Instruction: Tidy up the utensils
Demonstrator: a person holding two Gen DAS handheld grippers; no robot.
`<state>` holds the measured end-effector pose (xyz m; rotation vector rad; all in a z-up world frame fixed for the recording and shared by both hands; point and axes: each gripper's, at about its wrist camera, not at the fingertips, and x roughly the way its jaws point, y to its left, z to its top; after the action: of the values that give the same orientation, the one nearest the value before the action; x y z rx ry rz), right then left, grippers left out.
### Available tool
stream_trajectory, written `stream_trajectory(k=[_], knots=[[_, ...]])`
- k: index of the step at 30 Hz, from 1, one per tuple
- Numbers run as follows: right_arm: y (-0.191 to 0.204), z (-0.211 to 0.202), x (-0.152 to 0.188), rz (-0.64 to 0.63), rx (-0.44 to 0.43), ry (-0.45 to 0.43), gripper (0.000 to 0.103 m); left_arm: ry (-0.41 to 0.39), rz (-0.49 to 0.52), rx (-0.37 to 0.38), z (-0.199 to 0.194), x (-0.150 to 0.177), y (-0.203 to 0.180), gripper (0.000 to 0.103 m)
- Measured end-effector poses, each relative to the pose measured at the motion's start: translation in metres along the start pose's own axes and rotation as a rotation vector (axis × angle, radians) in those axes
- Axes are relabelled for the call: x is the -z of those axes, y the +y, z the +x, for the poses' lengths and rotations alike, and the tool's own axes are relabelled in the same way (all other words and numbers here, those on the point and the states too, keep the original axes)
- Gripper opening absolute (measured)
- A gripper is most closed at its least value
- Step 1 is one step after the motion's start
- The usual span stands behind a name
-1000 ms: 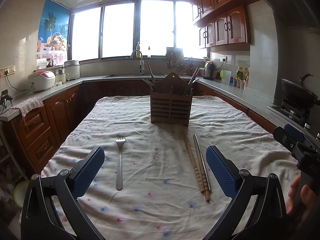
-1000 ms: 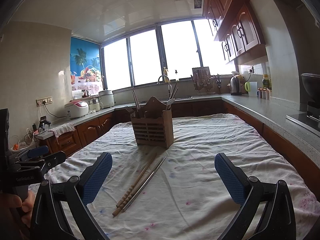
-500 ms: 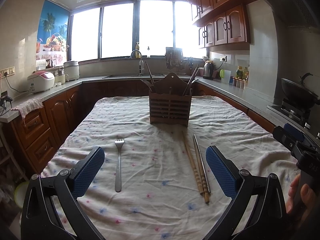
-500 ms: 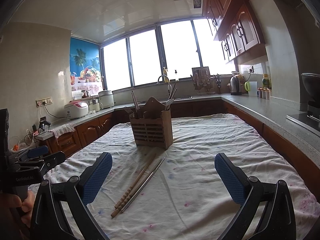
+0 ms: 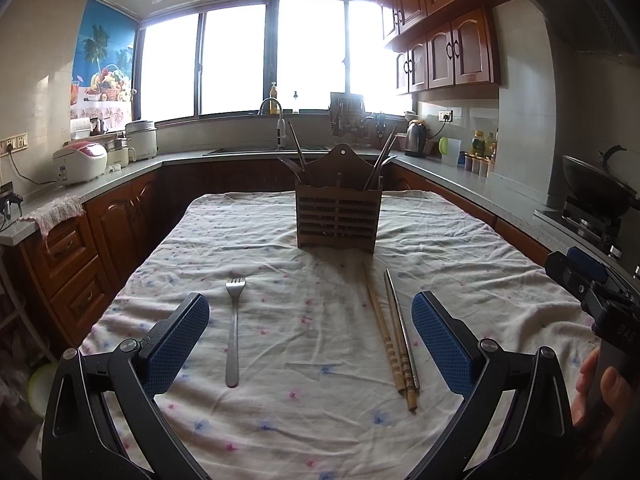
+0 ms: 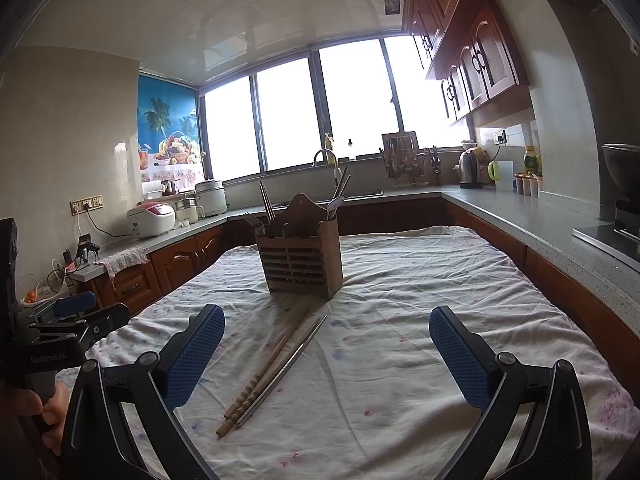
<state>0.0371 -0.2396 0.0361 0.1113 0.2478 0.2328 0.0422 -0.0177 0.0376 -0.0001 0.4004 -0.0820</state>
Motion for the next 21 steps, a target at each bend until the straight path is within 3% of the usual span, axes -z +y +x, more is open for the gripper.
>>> stream_trajectory(k=[21], knots=[[-0.014,0.016,0.003,0.017,0.016,0.031,0.103,0.035,-0.016,-0.007,0.020,-0.002,0.002,0.103]])
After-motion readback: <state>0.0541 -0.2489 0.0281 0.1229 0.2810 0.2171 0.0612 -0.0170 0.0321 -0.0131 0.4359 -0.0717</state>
